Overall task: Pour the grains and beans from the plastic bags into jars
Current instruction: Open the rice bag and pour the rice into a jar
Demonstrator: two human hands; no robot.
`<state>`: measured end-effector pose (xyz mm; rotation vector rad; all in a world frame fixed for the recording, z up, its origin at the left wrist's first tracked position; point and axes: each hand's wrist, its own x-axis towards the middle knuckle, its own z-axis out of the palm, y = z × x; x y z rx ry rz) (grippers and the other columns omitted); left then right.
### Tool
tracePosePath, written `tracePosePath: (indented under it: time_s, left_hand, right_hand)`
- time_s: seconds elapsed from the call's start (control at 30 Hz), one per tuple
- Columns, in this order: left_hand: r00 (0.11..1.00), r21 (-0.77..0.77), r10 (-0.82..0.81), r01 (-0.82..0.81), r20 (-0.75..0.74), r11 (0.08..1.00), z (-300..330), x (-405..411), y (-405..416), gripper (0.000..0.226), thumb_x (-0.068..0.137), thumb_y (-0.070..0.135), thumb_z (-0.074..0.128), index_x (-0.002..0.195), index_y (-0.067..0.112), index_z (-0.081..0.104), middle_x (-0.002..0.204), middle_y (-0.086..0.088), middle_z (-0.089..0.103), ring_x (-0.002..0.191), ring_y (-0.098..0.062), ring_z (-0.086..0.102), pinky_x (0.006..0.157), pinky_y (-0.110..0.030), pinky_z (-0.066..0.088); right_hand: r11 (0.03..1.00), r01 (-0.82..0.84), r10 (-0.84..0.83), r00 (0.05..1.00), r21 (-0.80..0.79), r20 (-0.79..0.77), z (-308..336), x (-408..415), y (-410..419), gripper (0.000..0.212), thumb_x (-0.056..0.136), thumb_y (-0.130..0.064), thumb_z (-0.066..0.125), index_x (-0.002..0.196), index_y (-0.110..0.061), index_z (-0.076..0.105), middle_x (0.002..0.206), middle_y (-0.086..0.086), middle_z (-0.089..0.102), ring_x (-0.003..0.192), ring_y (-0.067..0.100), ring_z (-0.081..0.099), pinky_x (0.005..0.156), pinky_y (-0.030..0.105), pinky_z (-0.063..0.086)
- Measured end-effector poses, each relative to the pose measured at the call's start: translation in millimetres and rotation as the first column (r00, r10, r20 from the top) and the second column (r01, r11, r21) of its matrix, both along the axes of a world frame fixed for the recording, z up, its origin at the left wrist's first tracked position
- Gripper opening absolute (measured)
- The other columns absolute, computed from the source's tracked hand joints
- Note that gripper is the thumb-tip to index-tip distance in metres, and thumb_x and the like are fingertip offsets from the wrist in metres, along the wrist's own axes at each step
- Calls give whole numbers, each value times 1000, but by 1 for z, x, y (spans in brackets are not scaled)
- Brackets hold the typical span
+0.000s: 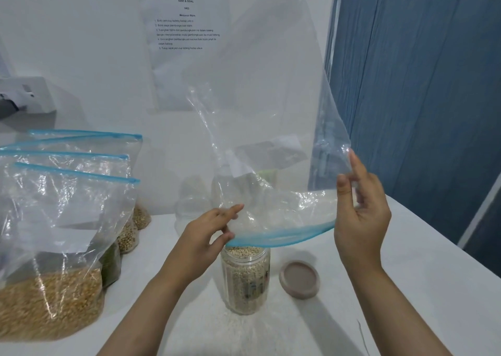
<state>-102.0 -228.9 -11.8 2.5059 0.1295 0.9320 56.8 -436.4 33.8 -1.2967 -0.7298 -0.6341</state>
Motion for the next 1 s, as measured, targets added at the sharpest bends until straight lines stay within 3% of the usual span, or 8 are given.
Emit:
tracePosePath:
  time_s: [0.13, 0.43, 0.7, 1.0]
  left_hand:
    - [1000, -2, -5, 5, 2, 1000, 0, 0, 2, 61, 92, 9, 67, 138, 45, 48, 109, 24, 58, 93, -6, 62, 87, -23, 53]
    - [999, 17, -15, 16, -44, 1000, 8, -1, 1, 67, 91, 5, 65, 142, 43, 45, 116, 25, 53, 87, -7, 64, 79, -9, 45]
    - [999, -74, -7, 4, -40, 997, 9, 4, -5, 72, 87, 4, 71, 137, 48, 43, 109, 26, 54, 87, -7, 62, 82, -4, 41]
    - [1000, -15, -14, 14, 3, 1000, 0, 4, -2, 65, 92, -5, 61, 143, 32, 48, 112, 26, 63, 94, -3, 65, 90, -12, 49]
  right_hand:
    - [1000, -2, 2, 1000, -17, 16, -1, 1, 1, 42, 101, -15, 57, 135, -39, 53, 90, -19, 53, 89, 4, 51, 83, 24, 41]
    - [1000, 0, 0, 1000, -3, 3, -1, 3, -1, 40, 101, -17, 57, 136, -35, 54, 92, -11, 53, 90, 5, 51, 81, 20, 41]
    - [1000, 7, -7, 1000, 2, 19, 0, 3, -3, 39, 101, -19, 57, 135, -37, 53, 92, -14, 52, 89, 5, 52, 80, 21, 41]
    - [1000, 14, -13, 999, -15, 52, 1, 7, -4, 39, 101, -18, 57, 137, -32, 53, 92, -12, 52, 90, 7, 52, 80, 21, 42]
